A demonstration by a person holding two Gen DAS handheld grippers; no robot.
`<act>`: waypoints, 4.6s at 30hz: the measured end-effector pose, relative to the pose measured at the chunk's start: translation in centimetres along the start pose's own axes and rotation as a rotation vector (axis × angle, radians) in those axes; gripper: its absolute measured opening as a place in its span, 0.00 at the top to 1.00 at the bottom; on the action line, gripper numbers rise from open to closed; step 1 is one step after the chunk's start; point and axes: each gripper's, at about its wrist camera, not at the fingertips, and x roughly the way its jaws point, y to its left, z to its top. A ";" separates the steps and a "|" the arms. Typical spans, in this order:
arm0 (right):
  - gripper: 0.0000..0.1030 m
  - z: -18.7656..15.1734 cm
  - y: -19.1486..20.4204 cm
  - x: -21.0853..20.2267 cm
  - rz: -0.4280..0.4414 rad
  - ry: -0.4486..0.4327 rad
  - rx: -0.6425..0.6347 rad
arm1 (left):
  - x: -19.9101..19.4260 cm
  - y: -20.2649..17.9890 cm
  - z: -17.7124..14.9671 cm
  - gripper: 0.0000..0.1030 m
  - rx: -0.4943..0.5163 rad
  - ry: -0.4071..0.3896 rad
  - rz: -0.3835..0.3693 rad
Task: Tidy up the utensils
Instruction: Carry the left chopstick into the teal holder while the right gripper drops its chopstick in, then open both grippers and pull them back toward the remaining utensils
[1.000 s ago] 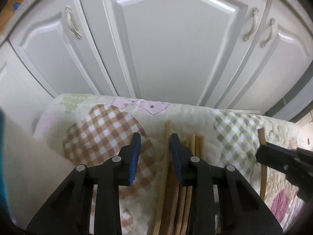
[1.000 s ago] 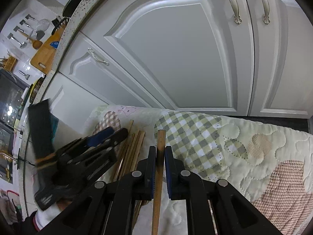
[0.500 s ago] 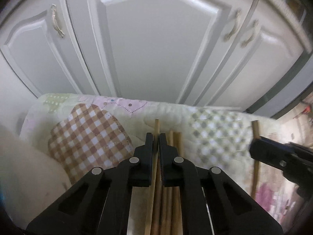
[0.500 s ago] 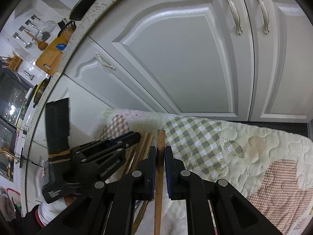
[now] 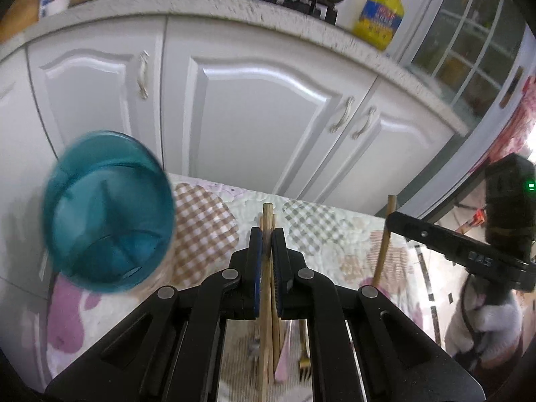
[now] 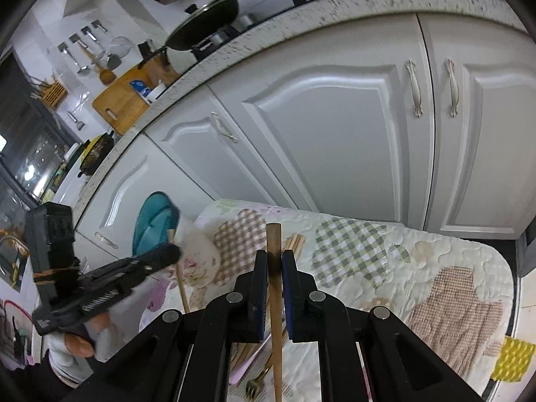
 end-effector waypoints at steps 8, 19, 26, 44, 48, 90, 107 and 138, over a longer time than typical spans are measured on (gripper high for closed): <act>0.92 -0.5 3.6 -3.3 0.001 -0.040 -0.064 | -6.2 1.0 -0.2 0.96 -0.027 -0.082 -0.053; 0.92 3.9 10.4 -6.3 0.074 -0.135 -0.178 | -15.5 3.0 3.8 0.96 -0.022 -0.266 -0.028; 0.93 8.2 16.1 -6.0 0.119 -0.187 -0.275 | -18.3 5.4 7.5 0.96 -0.020 -0.363 0.057; 0.93 11.0 18.6 7.1 0.069 -0.040 -0.322 | -9.9 12.2 7.9 0.96 -0.088 -0.281 0.241; 0.93 10.7 17.6 9.5 0.069 0.014 -0.301 | -7.9 13.0 7.2 0.96 -0.108 -0.233 0.244; 0.58 0.9 13.7 5.0 -0.066 -0.007 -0.176 | -7.2 5.1 -0.9 0.69 -0.053 -0.173 0.228; 0.48 -2.3 11.9 2.9 -0.215 -0.020 -0.212 | -5.6 3.0 -3.7 0.59 -0.044 -0.102 0.172; 0.46 -6.8 4.1 0.9 -0.315 0.023 -0.099 | -1.4 -0.3 -7.0 0.59 0.014 0.032 0.113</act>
